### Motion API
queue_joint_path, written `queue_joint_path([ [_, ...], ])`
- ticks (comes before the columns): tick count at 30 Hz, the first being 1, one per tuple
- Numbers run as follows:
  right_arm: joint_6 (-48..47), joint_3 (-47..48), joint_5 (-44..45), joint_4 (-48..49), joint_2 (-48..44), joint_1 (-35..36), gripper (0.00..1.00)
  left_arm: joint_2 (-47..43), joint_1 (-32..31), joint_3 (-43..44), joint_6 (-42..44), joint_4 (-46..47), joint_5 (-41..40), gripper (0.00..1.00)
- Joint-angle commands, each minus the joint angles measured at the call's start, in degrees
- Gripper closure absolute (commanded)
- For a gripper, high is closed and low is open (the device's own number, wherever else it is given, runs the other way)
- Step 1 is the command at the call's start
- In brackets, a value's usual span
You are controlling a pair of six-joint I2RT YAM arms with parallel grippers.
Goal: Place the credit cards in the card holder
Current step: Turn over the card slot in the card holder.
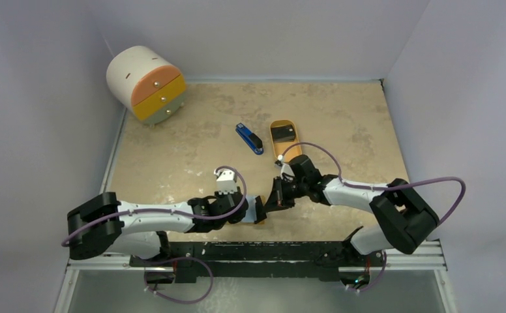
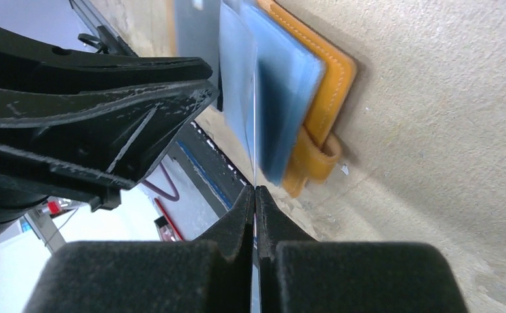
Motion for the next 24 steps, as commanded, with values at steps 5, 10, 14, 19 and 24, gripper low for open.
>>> queue_joint_path([
  [5, 0.9, 2.4, -1.7, 3.9, -0.7, 1.4, 1.0, -5.3, -0.2, -0.7, -0.2, -0.2, -1.6, 0.65],
  [10, 1.2, 3.2, -1.4, 4.8, -0.1, 2.9, 1.0, -5.3, -0.2, -0.3, -0.4, -0.1, -1.5, 0.59],
  [14, 1.5, 4.0, -1.2, 5.3, 0.1, 4.0, 1.0, -5.7, -0.2, 0.0, -0.3, -0.3, -1.6, 0.56],
  [19, 1.9, 4.7, -0.7, 5.9, 2.2, 4.3, 1.0, -7.8, -0.2, -0.1, -1.2, -2.0, -2.9, 0.55],
  [24, 2.6, 5.8, -0.2, 7.1, 4.3, 5.1, 1.0, -12.4, -0.2, -0.3, -2.7, -6.3, -5.9, 0.54],
])
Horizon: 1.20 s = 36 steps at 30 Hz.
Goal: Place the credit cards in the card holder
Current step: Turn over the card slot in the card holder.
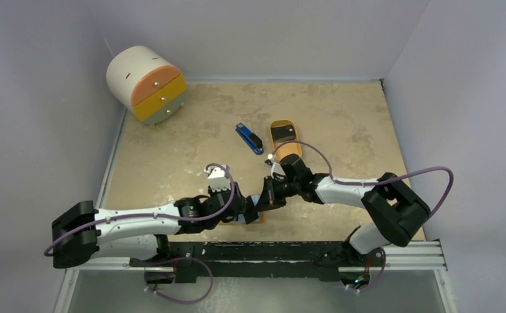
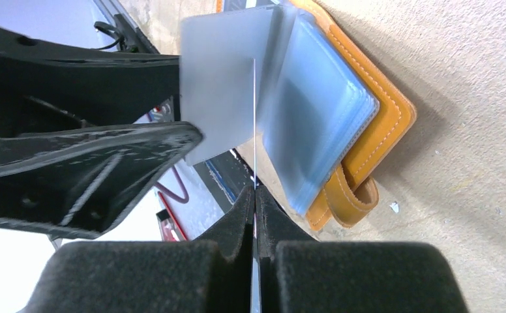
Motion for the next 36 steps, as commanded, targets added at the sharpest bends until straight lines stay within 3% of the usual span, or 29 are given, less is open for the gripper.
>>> queue_joint_path([
  [1, 0.9, 3.0, 0.2, 2.8, 1.4, 1.0, 1.0, -5.0, -0.2, -0.3, -1.8, -3.5, -4.4, 0.55],
  [11, 0.8, 5.0, 1.1, 3.4, 6.3, 2.5, 1.0, -10.3, -0.2, -0.8, -1.6, -5.7, -5.3, 0.59],
  [17, 2.3, 2.1, 8.3, 3.5, 0.7, 2.5, 1.0, -6.2, -0.1, -3.0, -3.4, -5.8, -5.1, 0.77],
  [22, 5.0, 0.9, 8.8, 5.3, -0.4, 2.5, 1.0, -4.8, -0.1, -6.2, -7.3, -6.7, -7.0, 0.89],
  [29, 8.8, -0.4, 5.6, 7.7, 2.3, 2.6, 1.0, -3.9, -0.1, -9.0, -9.1, -5.9, -7.6, 0.92],
  [36, 8.7, -2.4, 6.2, 5.2, -1.2, 2.7, 1.0, -4.1, -0.1, -10.7, -9.8, -4.5, -7.5, 0.92],
])
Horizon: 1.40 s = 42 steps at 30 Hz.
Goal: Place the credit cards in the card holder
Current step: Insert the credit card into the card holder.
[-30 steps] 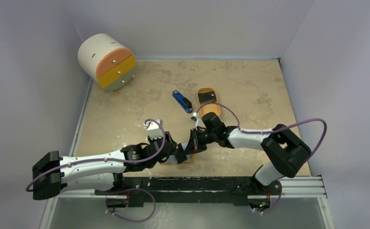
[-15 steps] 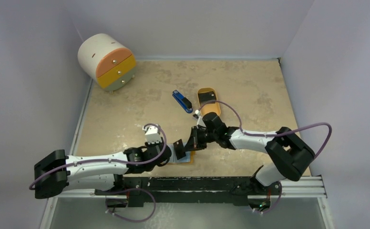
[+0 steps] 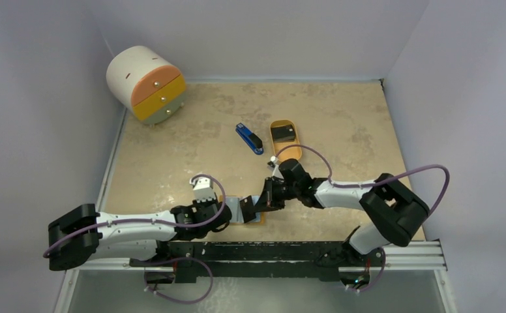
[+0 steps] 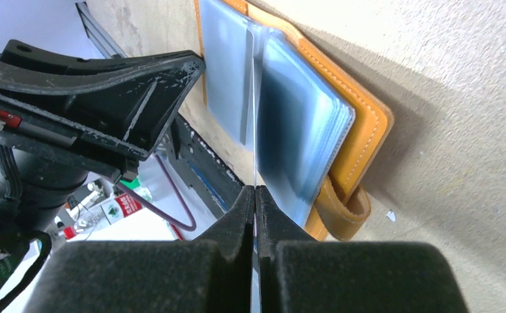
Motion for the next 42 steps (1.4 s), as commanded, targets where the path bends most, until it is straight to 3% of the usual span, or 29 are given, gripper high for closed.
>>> queue_joint_path([
  [1, 0.4, -0.3, -1.0, -0.5, -2.6, 0.4, 1.0, -0.2, -0.1, -1.1, -1.7, 2.0, -1.7, 0.92],
  [16, 1.1, 1.6, -3.6, 3.4, 4.5, 1.5, 1.0, -0.8, -0.1, -1.5, -2.1, 2.7, -1.2, 0.93],
  [24, 3.8, -0.5, -0.5, 5.0, 3.8, 1.6, 1.0, -0.8, -0.1, -1.8, -2.3, 2.9, -0.8, 0.93],
  [32, 2.4, -1.4, 0.3, -0.3, 0.4, 1.6, 1.0, -1.3, -0.1, -2.1, -2.5, 2.6, -0.9, 0.93],
  [42, 3.0, 1.1, 0.4, 3.5, 5.1, 1.6, 1.0, -1.8, -0.1, -2.6, -2.7, 2.7, -0.8, 0.93],
])
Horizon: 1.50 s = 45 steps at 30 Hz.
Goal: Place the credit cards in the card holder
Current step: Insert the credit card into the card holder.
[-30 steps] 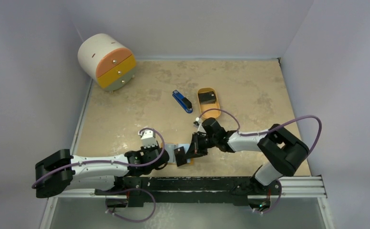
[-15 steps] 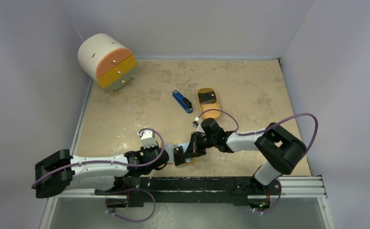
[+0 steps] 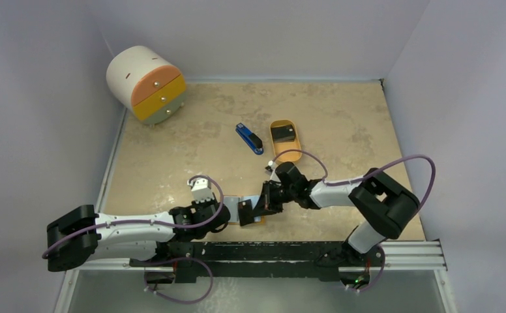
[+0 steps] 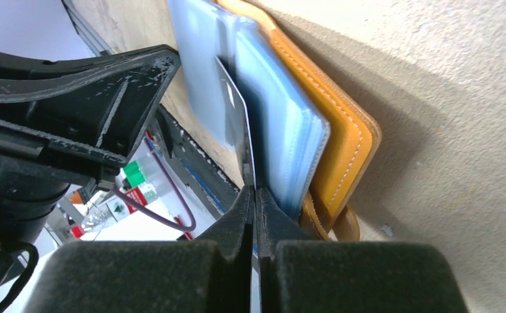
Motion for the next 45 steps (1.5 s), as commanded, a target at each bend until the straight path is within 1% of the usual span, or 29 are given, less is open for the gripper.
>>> queue_joint_path([
  [1, 0.3, 1.8, 1.8, 1.5, 1.7, 0.3, 1.0, -0.7, -0.1, -1.0, -0.8, 0.7, -0.1, 0.93],
  [15, 5.4, -1.7, 6.6, 7.2, 0.0, 0.3, 1.0, -0.9, -0.1, -1.2, -0.7, 1.2, 0.3, 0.94],
  [24, 7.7, -1.5, 7.7, 9.9, 1.0, 0.3, 1.0, -1.1, -0.1, -1.0, -0.7, 1.6, 0.5, 0.94],
  [36, 7.1, 1.1, 4.5, 11.1, 5.2, 1.4, 1.0, -0.6, -0.1, -1.1, -0.6, 2.4, 0.8, 0.94],
  [45, 4.1, 5.0, 3.0, 8.2, 7.0, 2.4, 1.0, -0.2, -0.1, -0.9, -0.4, 2.6, 0.9, 0.94],
])
